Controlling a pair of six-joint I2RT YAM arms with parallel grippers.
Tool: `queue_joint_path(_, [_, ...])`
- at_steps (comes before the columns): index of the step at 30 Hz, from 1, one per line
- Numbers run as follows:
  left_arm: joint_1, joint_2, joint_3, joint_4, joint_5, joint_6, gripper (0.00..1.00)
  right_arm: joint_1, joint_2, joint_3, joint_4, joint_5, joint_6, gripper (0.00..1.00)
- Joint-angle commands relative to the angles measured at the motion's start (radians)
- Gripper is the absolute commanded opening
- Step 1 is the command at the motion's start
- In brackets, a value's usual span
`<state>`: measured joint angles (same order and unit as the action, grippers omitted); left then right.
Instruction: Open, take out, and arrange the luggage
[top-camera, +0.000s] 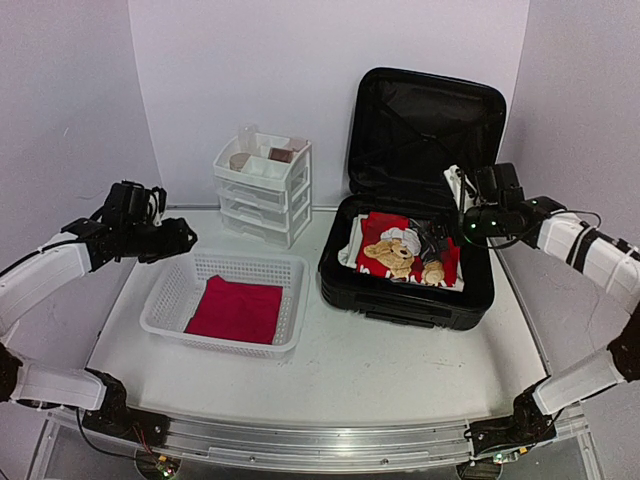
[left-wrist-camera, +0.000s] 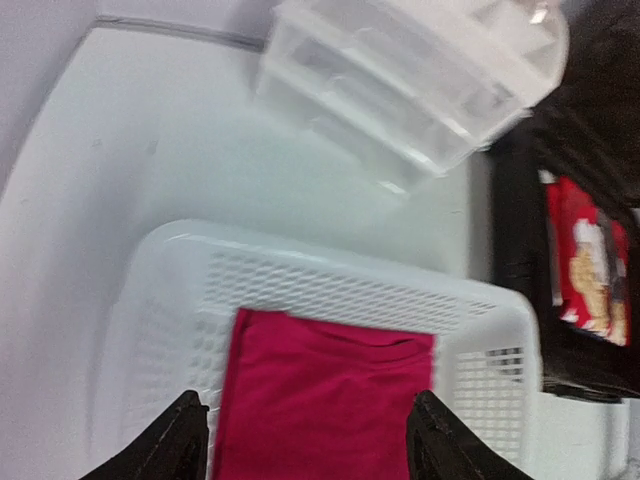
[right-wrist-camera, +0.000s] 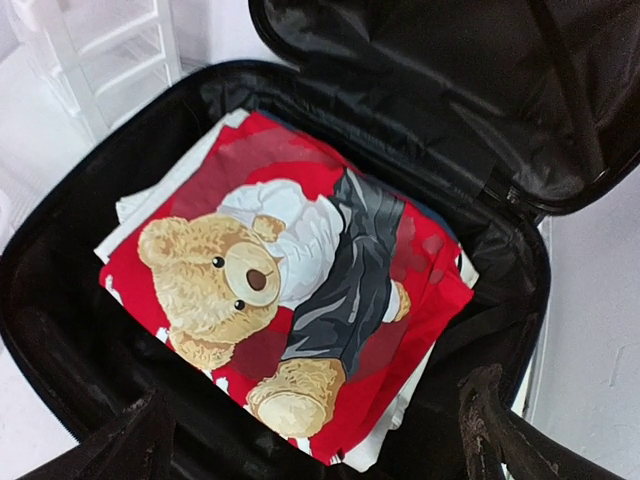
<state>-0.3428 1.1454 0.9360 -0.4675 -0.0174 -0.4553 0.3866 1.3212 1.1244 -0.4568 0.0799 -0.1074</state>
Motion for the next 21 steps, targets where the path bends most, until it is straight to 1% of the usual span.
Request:
queue_joint_path(1, [-0.053,0.114,0.059,0.216,0.377,-0.127,0.68,-0.003,0.1,0.096,-0.078,-0.028,-0.001,0.98])
queue_joint_path(2, [-0.091,0.148,0.075,0.252,0.395,-0.152,0.68,-0.002,0.119,0.098,-0.083,-0.081,-0.04,0.98])
queue_joint_path(3, [-0.141,0.183,0.109,0.26,0.383,-0.154,0.68,0.003,0.14,0.104,-0.092,-0.146,-0.092,0.98])
queue_joint_path(5, [-0.215,0.273,0.203,0.26,0.372,-0.143,0.68,0.035,0.18,0.12,-0.095,-0.166,-0.187,0.98])
queue_joint_path(9, [-0.259,0.394,0.298,0.282,0.425,-0.215,0.67,0.141,0.295,0.175,-0.101,-0.049,-0.428,0.98])
queue_joint_path(13, [-0.265,0.449,0.32,0.334,0.471,-0.289,0.66,0.208,0.44,0.241,-0.095,0.056,-0.574,0.98])
queue_joint_path(15, [-0.268,0.45,0.31,0.368,0.483,-0.313,0.66,0.237,0.496,0.275,-0.083,0.106,-0.61,0.98])
queue_joint_path(18, [-0.271,0.438,0.292,0.375,0.488,-0.317,0.66,0.26,0.56,0.313,-0.059,0.14,-0.642,0.97])
queue_joint_path(21, [-0.271,0.416,0.26,0.375,0.486,-0.315,0.66,0.27,0.602,0.311,0.02,0.193,-0.654,0.96])
